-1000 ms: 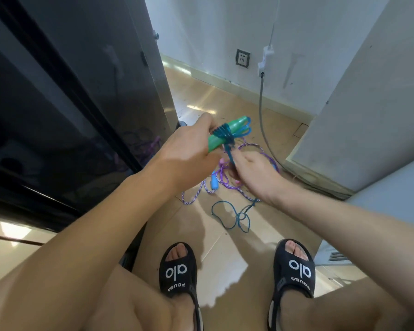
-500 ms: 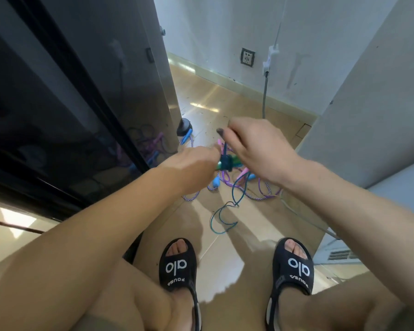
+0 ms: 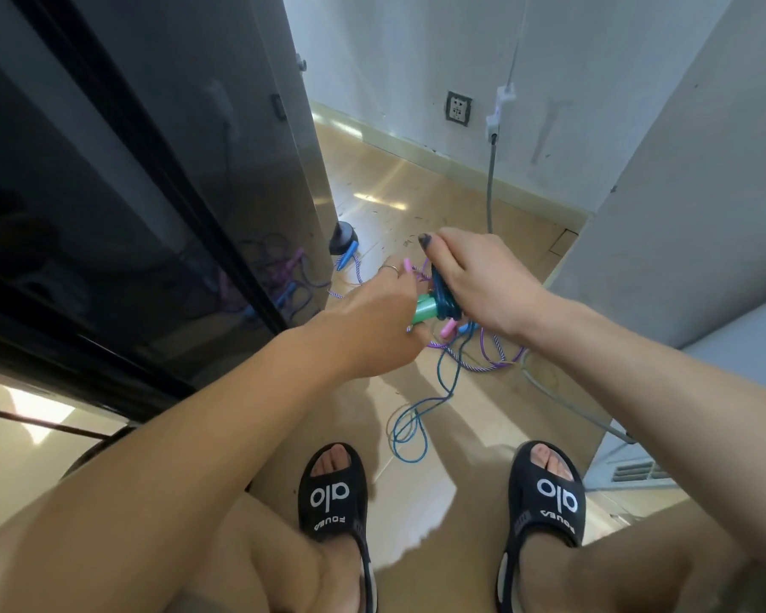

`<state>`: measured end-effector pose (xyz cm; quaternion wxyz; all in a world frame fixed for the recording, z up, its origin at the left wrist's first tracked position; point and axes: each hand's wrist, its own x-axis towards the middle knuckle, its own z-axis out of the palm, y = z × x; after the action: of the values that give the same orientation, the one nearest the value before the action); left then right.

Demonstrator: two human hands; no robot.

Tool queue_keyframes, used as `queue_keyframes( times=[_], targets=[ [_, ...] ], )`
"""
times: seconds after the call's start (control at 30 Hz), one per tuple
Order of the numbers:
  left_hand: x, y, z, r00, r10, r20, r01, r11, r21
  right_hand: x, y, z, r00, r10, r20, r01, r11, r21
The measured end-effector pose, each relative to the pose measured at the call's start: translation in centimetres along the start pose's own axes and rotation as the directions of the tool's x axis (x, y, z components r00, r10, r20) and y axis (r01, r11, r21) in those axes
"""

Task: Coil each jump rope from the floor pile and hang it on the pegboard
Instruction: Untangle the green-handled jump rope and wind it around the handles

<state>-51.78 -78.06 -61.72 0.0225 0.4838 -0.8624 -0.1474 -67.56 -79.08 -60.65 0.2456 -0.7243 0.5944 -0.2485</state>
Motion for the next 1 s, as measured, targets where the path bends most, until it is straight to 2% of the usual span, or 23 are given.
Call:
queue_keyframes(
  times=[0.07,0.17,0.23,0.3,0.47,0.57,0.67,0.73,0.87,0.93,1.0],
  targets=[
    [0.1,-0.1,-0.5,0.993,-0.083,0.088,0.084,0.996,-0.005,-0.1,0.0,0.2,0.999,-0.024,-0.024,0.024,1.0,-0.007],
    [0.1,0.2,-1.0,0.98,-0.15,0.131,0.123,0.973,0.197,-0.1,0.2,0.6,0.999,-0.05,0.002,0.05,0.999,-0.011],
    [-0.2,0.7,-1.2,0.989,-0.105,0.105,0.061,0.932,0.358,0.1,0.7,0.2,0.997,-0.062,0.057,0.063,0.998,-0.029],
    [-0.3,0.8,-1.5,0.993,-0.048,0.111,-0.006,0.896,0.443,0.3,0.9,-0.6,0.991,-0.098,0.086,0.103,0.993,-0.059],
    [-0.5,1.1,-1.4,0.977,0.016,0.215,-0.12,0.87,0.479,0.4,-0.1,-1.2,0.967,-0.249,0.058,0.253,0.964,-0.081],
    [-0.3,1.2,-1.1,0.97,0.042,0.241,-0.147,0.889,0.434,0.3,-1.0,-1.4,0.947,-0.321,0.03,0.322,0.939,-0.12],
    [-0.1,0.8,-1.5,0.969,0.046,0.245,-0.138,0.918,0.371,0.9,-0.6,-1.8,0.959,-0.28,0.042,0.283,0.948,-0.145],
    [-0.3,1.0,-1.6,0.971,0.079,0.224,-0.149,0.936,0.318,1.2,0.1,-1.7,0.974,-0.201,0.104,0.212,0.971,-0.108],
    [-1.0,1.6,-2.2,0.972,0.157,0.177,-0.188,0.966,0.175,1.1,2.5,-0.3,0.961,0.012,0.278,-0.049,0.991,0.126],
    [-1.2,1.4,-3.2,0.984,0.14,0.112,-0.14,0.99,-0.001,0.9,3.7,0.2,0.943,0.061,0.326,-0.139,0.965,0.223],
    [-1.0,0.7,-3.9,0.999,0.044,0.007,-0.042,0.983,-0.18,0.3,4.0,0.8,0.944,0.135,0.301,-0.209,0.951,0.229]
  ],
)
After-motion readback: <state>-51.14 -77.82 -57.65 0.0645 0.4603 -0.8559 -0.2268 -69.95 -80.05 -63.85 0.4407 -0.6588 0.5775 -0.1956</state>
